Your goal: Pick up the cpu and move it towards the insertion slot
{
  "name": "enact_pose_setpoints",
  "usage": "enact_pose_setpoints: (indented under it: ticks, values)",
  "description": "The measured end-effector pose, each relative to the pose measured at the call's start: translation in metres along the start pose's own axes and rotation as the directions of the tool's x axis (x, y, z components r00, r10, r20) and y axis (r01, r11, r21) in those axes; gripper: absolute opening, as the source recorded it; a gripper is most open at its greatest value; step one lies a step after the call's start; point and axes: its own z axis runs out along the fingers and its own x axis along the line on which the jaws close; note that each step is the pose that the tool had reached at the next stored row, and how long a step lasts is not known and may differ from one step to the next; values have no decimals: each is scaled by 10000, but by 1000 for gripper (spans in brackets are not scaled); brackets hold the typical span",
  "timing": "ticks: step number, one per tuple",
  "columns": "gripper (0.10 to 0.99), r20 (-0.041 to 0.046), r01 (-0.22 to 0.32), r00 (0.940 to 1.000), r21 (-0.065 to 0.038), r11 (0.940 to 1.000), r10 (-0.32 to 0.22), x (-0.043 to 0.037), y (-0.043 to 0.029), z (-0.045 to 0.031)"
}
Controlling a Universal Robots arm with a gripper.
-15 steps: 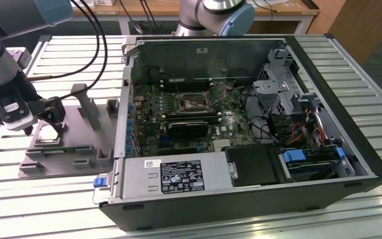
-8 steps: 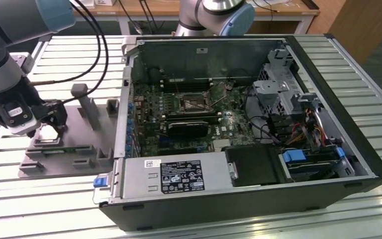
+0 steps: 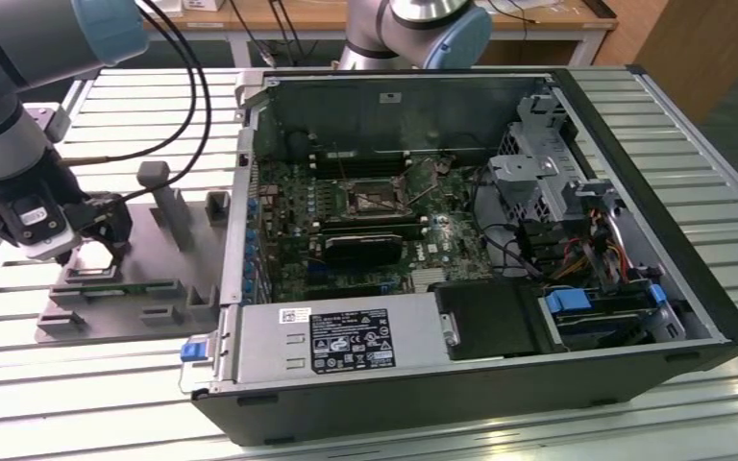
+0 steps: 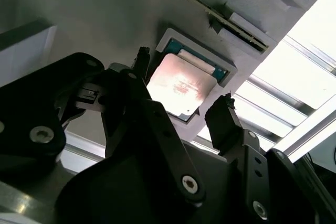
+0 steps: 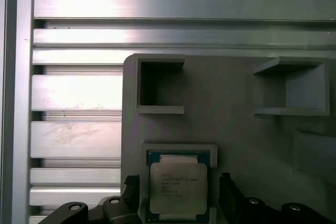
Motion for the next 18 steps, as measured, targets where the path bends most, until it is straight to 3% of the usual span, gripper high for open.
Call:
enact_pose_setpoints:
  ticks: [13,15,17,18]
  values:
    - [706,0,-15,10000,1,10000,15,1,1,33]
    - [690,0,-14,10000,0,10000,14,1,1,34]
    - [565,-1,-14,10000,2,10000,14,1,1,33]
    - [565,-1,-15,10000,2,10000,15,1,1,33]
